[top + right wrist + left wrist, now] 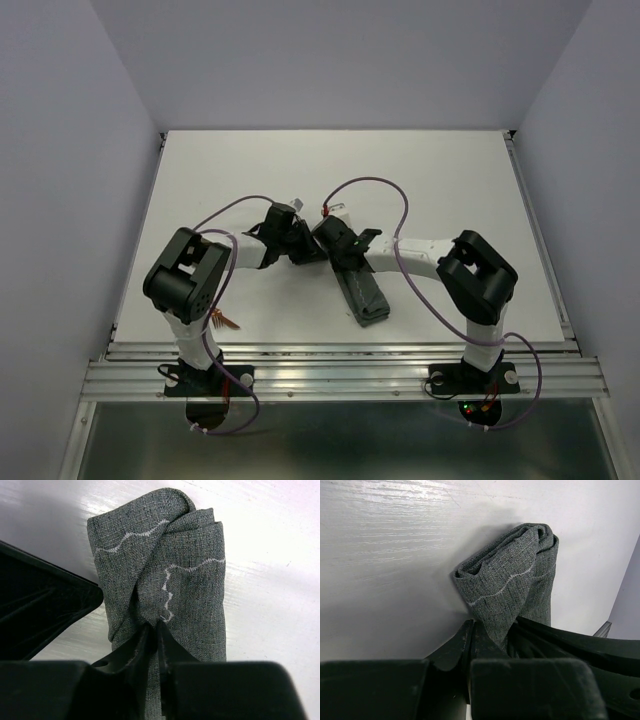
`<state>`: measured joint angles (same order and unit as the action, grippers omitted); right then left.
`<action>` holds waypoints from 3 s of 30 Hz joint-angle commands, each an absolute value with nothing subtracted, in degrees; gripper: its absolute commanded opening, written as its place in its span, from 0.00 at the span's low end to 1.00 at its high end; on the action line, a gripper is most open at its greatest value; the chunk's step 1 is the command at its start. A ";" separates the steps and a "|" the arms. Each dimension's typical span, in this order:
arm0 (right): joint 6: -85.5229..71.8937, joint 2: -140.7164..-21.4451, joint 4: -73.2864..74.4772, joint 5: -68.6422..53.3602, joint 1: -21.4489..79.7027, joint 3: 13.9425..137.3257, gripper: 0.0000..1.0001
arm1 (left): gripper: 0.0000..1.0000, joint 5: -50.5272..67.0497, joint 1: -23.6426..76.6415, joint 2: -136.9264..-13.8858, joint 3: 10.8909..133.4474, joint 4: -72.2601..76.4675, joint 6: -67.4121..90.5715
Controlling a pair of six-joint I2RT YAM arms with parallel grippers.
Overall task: Fold the napkin into a case and place the utensils inside
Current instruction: Smooth out the smaller rectangle-folded napkin at the center of the board.
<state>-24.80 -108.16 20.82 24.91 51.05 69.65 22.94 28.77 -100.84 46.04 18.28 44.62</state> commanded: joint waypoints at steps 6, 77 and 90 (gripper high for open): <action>-23.82 -106.35 17.23 23.12 50.80 70.67 0.04 | 0.07 24.61 28.65 -103.18 48.69 20.48 43.94; -30.85 -109.59 11.25 2.29 38.50 74.09 0.07 | 0.03 18.46 26.81 -100.72 57.13 9.94 36.92; -30.68 -106.44 11.16 6.41 39.02 72.60 0.06 | 0.04 19.25 26.54 -99.32 56.08 9.58 35.07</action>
<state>-30.30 -110.54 13.41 3.68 38.02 73.12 19.07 26.57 -103.31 55.66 9.96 36.80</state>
